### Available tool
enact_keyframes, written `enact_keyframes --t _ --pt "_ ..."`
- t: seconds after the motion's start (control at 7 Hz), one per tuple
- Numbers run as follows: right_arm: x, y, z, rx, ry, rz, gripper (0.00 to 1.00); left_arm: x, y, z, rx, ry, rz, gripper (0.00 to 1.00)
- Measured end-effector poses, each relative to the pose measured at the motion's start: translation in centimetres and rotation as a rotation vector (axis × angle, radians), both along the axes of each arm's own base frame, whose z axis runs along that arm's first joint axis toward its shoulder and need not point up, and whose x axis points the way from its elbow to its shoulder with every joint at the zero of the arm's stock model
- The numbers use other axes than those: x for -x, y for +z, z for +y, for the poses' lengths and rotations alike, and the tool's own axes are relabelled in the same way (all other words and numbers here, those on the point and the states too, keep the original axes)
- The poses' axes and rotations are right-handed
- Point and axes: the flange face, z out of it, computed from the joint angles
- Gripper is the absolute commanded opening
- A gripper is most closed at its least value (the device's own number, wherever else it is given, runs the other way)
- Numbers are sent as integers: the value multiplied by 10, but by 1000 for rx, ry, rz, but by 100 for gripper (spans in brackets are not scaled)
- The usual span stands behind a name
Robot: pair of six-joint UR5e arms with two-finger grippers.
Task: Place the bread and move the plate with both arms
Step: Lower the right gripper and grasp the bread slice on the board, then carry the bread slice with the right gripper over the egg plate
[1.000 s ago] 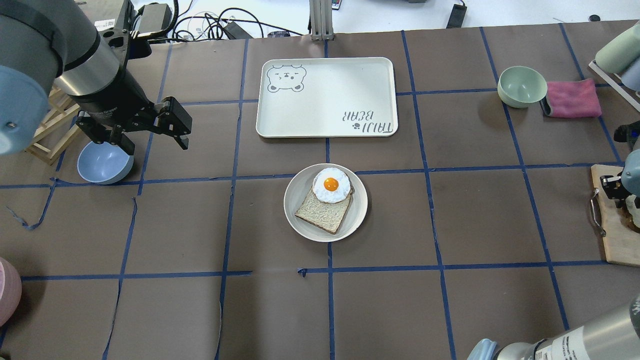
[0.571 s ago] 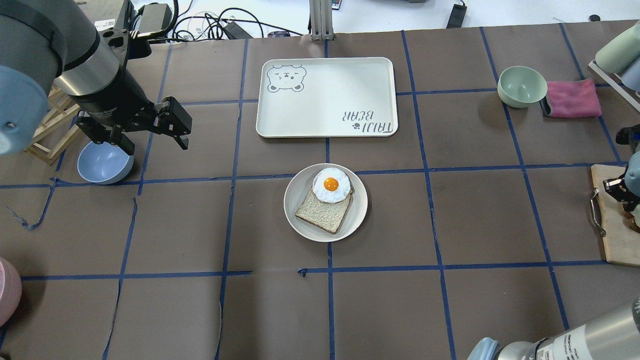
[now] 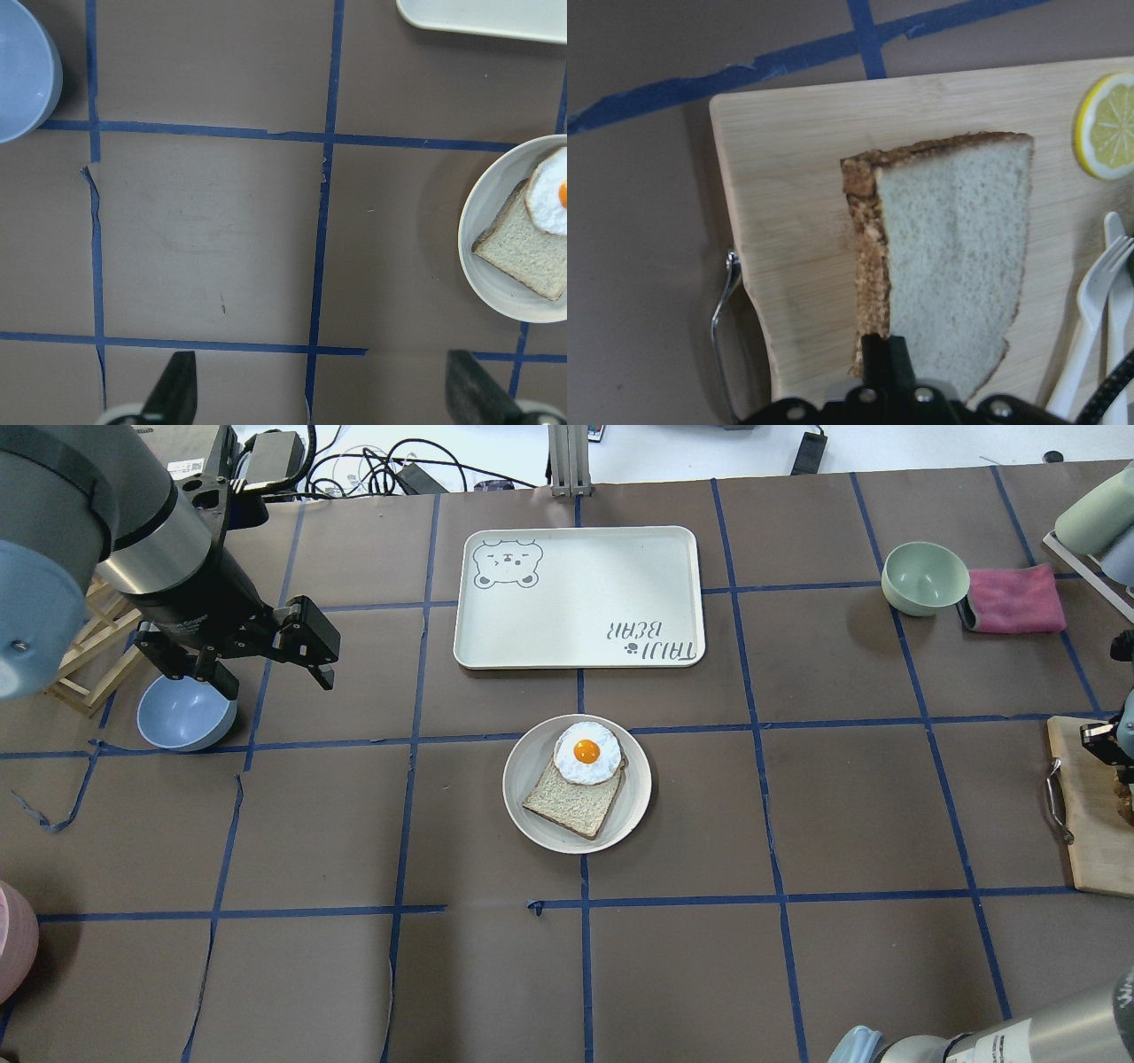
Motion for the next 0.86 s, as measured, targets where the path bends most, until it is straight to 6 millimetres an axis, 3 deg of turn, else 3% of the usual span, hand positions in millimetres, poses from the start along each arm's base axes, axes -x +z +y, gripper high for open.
enact_keyframes --t 0.29,0.43,0.57,0.86 --pt "-51 44 -6 45 1 28 0 0 0 0 2 0 -1 100" --pt "-99 63 -13 62 -4 28 0 0 0 0 2 0 -1 100" --pt "-162 84 -22 70 -25 22 0 0 0 -1 1 0 -1 100" --pt "-310 135 -36 81 -94 0 0 0 -1 -1 1 0 0 100"
